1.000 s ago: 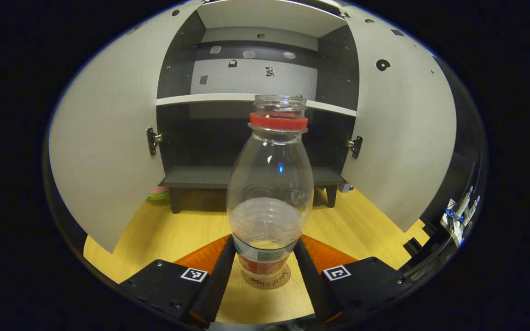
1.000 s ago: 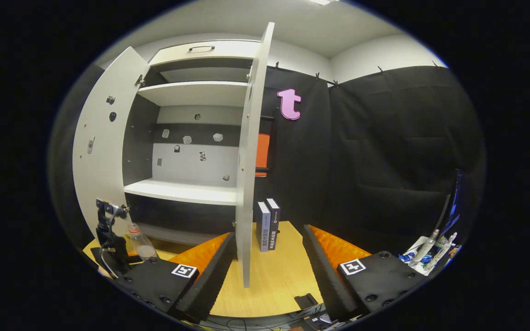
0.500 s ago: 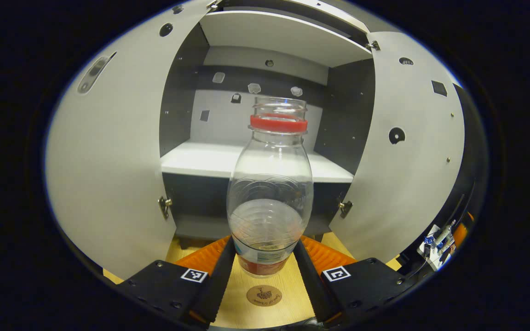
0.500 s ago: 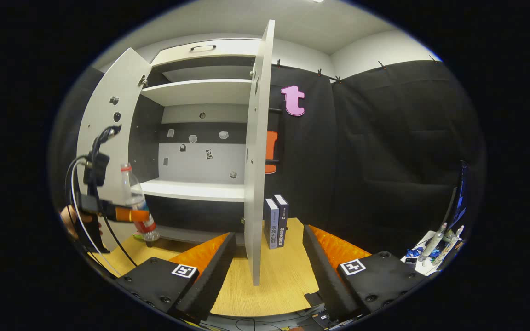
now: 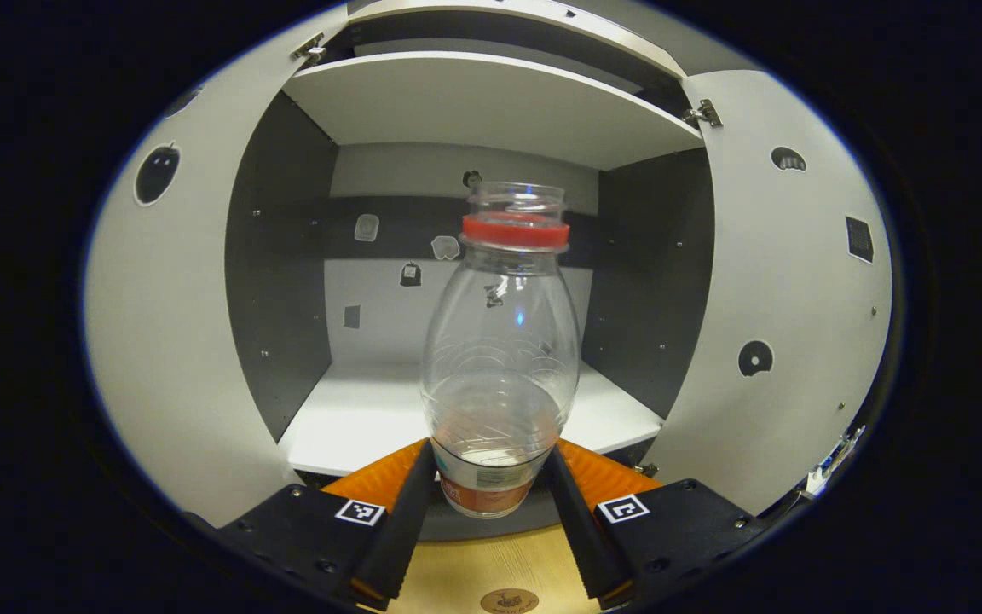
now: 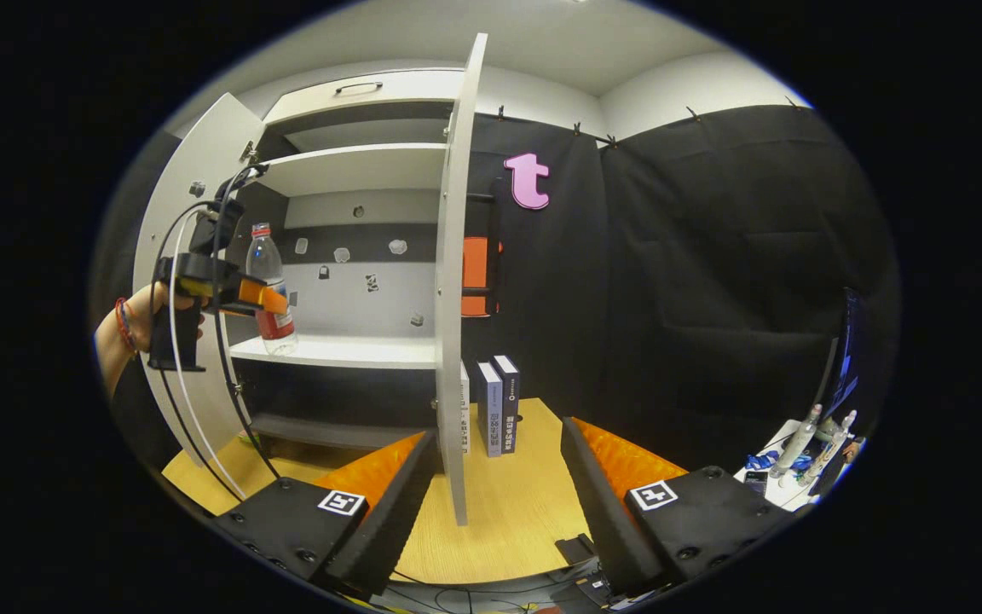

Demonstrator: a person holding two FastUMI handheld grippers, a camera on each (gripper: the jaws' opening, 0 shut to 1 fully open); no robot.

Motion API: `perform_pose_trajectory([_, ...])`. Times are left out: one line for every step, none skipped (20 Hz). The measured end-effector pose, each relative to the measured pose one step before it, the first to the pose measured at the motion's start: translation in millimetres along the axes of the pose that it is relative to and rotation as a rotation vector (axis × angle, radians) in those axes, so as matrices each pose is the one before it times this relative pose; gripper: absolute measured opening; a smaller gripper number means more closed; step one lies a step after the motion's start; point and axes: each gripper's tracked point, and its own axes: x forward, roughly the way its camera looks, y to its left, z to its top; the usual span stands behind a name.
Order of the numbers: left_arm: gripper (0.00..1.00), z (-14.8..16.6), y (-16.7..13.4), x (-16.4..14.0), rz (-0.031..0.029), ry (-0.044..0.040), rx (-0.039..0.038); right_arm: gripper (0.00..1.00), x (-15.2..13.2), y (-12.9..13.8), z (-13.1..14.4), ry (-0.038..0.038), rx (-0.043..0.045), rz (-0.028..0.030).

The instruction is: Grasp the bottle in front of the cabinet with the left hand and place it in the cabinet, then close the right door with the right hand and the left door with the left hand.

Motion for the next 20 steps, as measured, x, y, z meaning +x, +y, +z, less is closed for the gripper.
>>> perform_pose_trajectory([0.76,5.10,-1.24,8.74,-0.00141,0.00364,0.00917,0.92,0.78,-2.89,-0.35,0.00110,-0.00180,-0.00588])
perform_pose_trajectory([0.76,3.60,-1.10,10.29,-0.00540,0.00499,0.00215,0.92,1.34,-3.05,0.24,-0.00086,-0.00195,-0.00605])
perform_pose_trajectory([0.76,0.59,-0.82,9.81,-0.00276,0.01299,-0.00321,0.92,1.70,-2.54,-0.18,0.00000,-0.00033,-0.00577])
perform_pose_trajectory([0.76,0.64,-0.97,9.00,-0.00272,0.01309,0.00091,0.92,2.18,-2.95,-0.80,0.00193,0.00335,-0.00672])
perform_pose_trajectory([0.76,0.16,-0.85,7.33,0.00045,0.01352,0.00706,0.92,2.14,-2.37,-0.39,0.00282,0.00507,-0.00700])
perform_pose_trajectory([0.76,-0.99,2.08,8.60,0.00586,0.01444,0.00762,0.92,1.89,-1.82,-0.83,0.00400,0.00536,-0.00728])
perform_pose_trajectory([0.76,-1.45,-1.30,6.94,0.00077,0.01208,0.00478,0.92,2.50,-1.98,-1.35,0.00492,0.00489,-0.00705])
perform_pose_trajectory([0.76,-1.67,-2.43,7.04,-0.00203,0.01033,-0.00485,0.92,3.65,-2.40,-0.36,0.00546,0.00470,-0.00771])
perform_pose_trajectory([0.76,-2.62,-0.47,6.83,-0.00428,0.01224,-0.00874,0.92,2.26,-1.75,-1.54,0.00452,0.00280,-0.00476])
perform_pose_trajectory([0.76,-4.59,0.59,9.46,-0.00306,0.01655,-0.00793,0.92,1.40,-2.29,-0.96,0.00462,0.00281,-0.00530])
perform_pose_trajectory([0.76,-4.20,0.76,7.73,-0.00072,0.01546,-0.00595,0.92,1.35,-1.64,-0.88,0.00365,0.00094,-0.00478])
perform_pose_trajectory([0.76,-2.42,0.63,4.38,0.00381,0.00626,-0.00347,0.92,0.93,-1.40,0.41,0.00121,-0.00071,-0.00546])
perform_pose_trajectory([0.76,-1.89,2.05,3.39,0.00963,0.00470,0.00075,0.92,2.79,-1.18,0.16,-0.00116,-0.00216,-0.00542])
perform_pose_trajectory([0.76,-1.05,2.23,2.90,0.00791,0.00137,0.00159,0.97,1.51,-0.98,1.06,-0.00285,-0.00245,-0.00444])
perform_pose_trajectory([0.77,-0.17,1.22,2.25,0.00445,0.00067,-0.00069,0.97,2.29,-0.05,1.44,-0.00205,-0.00143,-0.00152])
perform_pose_trajectory([0.77,-0.93,0.30,1.83,0.00193,0.00338,-0.00227,0.97,1.00,-0.53,-0.14,0.00017,0.00048,-0.00031])
perform_pose_trajectory([0.77,-1.38,0.68,1.45,0.00089,0.00454,-0.00131,0.97,1.11,0.50,-1.10,0.00363,0.00250,0.00041])
perform_pose_trajectory([0.78,0.10,1.19,1.85,0.00340,-0.00171,-0.00213,0.97,1.88,1.41,-1.42,0.00446,0.00333,0.00237])
perform_pose_trajectory([0.78,-0.03,1.42,0.31,0.00361,-0.00075,-0.00031,0.97,0.61,1.51,-0.96,0.00465,0.00263,0.00567])
perform_pose_trajectory([0.78,-0.03,0.36,0.83,0.00162,-0.00017,0.00108,0.97,1.62,1.68,-1.23,0.00458,0.00131,0.00488])
